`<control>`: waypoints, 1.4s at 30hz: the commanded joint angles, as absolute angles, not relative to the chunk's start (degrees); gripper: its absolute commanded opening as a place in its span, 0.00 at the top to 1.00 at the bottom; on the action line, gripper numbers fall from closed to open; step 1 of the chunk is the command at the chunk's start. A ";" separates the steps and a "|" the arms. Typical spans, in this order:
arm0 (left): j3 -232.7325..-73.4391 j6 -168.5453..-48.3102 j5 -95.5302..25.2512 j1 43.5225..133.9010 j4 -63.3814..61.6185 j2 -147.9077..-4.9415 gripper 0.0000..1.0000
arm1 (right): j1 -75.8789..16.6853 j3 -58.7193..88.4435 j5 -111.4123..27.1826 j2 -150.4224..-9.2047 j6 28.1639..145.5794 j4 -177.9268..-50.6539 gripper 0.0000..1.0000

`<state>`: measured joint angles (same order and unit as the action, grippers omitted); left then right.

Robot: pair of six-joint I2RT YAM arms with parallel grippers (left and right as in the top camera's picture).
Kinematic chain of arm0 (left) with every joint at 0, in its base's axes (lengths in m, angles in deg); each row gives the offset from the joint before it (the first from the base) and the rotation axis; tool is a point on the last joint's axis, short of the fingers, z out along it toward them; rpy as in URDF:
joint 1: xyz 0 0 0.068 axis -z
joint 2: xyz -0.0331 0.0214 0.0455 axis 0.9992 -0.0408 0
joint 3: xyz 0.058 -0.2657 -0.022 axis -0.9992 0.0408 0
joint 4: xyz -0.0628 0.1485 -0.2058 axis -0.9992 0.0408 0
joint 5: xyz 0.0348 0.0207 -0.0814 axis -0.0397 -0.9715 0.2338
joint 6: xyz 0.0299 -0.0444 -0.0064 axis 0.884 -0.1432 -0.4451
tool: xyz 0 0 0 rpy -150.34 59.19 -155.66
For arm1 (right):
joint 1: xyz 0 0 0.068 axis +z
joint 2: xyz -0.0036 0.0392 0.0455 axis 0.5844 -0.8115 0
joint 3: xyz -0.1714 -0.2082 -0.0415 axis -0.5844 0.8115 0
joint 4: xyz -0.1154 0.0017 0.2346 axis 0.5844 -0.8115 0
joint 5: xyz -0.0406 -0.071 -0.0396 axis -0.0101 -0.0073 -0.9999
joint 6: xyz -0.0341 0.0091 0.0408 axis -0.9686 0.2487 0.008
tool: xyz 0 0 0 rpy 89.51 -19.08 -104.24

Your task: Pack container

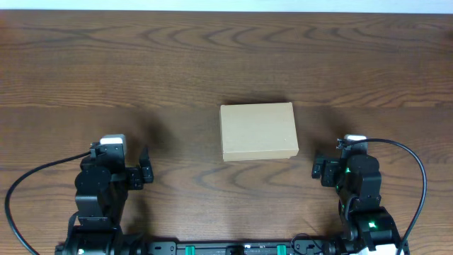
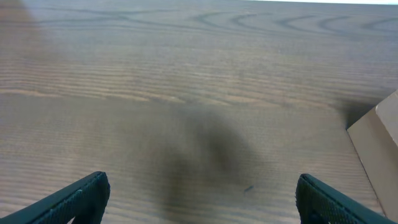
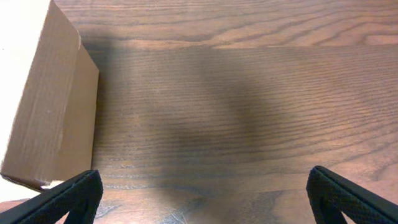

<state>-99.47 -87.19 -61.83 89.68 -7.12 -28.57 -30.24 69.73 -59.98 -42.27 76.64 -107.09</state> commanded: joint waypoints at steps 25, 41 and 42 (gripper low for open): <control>-99.30 -87.43 -61.83 89.55 14.34 -28.37 0.05 | -30.92 70.17 -60.05 -40.20 76.29 -108.47 0.01; -99.30 -87.43 -61.83 89.55 14.39 -28.37 0.05 | -30.42 85.67 -57.56 -20.13 74.89 -76.07 0.01; -99.30 -87.43 -61.83 89.55 14.39 -28.37 0.05 | -30.33 86.24 -57.23 -19.22 74.22 -76.18 0.01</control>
